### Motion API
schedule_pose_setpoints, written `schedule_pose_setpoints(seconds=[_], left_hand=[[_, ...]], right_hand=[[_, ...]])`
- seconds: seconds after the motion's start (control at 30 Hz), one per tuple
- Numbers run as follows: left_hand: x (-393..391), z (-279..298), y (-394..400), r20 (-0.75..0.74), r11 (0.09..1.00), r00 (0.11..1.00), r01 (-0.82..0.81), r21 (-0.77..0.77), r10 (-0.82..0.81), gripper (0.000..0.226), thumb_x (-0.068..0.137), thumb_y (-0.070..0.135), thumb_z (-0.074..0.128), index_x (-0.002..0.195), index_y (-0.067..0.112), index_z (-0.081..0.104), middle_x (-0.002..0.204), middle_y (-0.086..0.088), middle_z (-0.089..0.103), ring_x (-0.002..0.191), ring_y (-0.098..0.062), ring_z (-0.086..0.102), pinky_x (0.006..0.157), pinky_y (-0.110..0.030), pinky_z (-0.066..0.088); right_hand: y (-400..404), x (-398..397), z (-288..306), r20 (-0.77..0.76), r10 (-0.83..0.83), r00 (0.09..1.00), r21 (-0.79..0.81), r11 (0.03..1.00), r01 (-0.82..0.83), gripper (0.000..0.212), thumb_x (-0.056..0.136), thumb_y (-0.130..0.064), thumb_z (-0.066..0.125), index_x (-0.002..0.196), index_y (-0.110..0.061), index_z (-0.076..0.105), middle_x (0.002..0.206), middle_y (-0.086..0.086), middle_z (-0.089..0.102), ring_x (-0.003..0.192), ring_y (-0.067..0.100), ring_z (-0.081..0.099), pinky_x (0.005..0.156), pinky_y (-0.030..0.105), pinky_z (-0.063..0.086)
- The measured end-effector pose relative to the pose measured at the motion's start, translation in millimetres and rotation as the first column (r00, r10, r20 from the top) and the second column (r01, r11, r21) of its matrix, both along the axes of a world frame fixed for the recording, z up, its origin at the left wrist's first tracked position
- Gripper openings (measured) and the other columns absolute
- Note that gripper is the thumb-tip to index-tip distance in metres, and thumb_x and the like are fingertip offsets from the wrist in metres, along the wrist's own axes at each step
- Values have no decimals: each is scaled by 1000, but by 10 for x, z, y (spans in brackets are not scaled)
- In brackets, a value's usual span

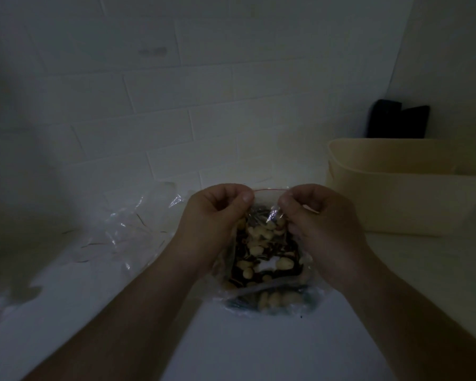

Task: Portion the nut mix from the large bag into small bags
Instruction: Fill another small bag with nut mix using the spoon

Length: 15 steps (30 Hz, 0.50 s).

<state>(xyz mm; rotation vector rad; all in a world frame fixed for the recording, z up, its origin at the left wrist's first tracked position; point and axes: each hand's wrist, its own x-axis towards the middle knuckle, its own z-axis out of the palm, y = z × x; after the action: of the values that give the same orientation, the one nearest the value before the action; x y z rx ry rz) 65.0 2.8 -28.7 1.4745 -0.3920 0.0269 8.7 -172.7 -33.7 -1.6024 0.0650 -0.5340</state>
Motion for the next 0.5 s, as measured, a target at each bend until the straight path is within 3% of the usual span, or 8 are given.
schedule_pose_setpoints(seconds=[0.03, 0.1, 0.2, 0.33, 0.43, 0.5], left_hand=[[15, -8, 9, -3, 1000, 1000, 0, 29, 0, 6, 95, 11, 72, 93, 10, 78, 87, -6, 77, 84, -17, 71, 86, -37, 59], [23, -16, 19, 0, 996, 1000, 1, 95, -1, 6, 95, 13, 73, 93, 10, 78, 83, -3, 77, 79, -12, 71, 77, -29, 58], [2, -11, 14, -7, 998, 1000, -2, 69, 2, 7, 95, 12, 72, 91, 9, 78, 79, -2, 76, 75, -11, 70, 72, -24, 57], [-7, 4, -8, -5, 1000, 1000, 8, 25, -8, 9, 97, 11, 70, 94, 7, 78, 84, -6, 77, 78, -13, 71, 76, -24, 59], [-38, 16, -25, -12, 1000, 1000, 17, 22, -17, 11, 98, 9, 68, 94, 4, 77, 83, -6, 77, 76, -11, 71, 73, -22, 58], [-38, 15, -22, -5, 1000, 1000, 2, 21, -2, 12, 98, 10, 68, 92, 5, 77, 85, -8, 78, 78, -14, 72, 74, -25, 59]], right_hand=[[-6, 3, 8, 19, -30, 999, -7, 1000, 30, 8, 91, -26, 77, 84, -26, 76, 78, -2, 77, 64, 8, 69, 57, 26, 52], [-12, 7, 24, 48, -72, 996, 8, 997, 72, 11, 91, -22, 77, 80, -20, 76, 75, 0, 77, 61, 9, 69, 57, 24, 51], [-13, 24, 14, 33, -47, 998, 66, 997, 45, 9, 91, -22, 77, 82, -22, 77, 78, 2, 78, 70, 16, 72, 68, 34, 56], [-13, 52, -28, -9, -14, 1000, 102, 995, 15, 7, 86, -32, 77, 89, -25, 79, 86, 5, 79, 86, 28, 77, 88, 59, 60], [-9, 57, -32, -25, 0, 1000, 139, 990, 3, 6, 88, -29, 78, 88, -23, 79, 85, 7, 78, 83, 29, 76, 88, 63, 60], [-10, 56, -37, -42, 21, 999, 148, 989, -15, 3, 89, -26, 78, 88, -24, 79, 87, 5, 79, 87, 27, 76, 88, 57, 61]])
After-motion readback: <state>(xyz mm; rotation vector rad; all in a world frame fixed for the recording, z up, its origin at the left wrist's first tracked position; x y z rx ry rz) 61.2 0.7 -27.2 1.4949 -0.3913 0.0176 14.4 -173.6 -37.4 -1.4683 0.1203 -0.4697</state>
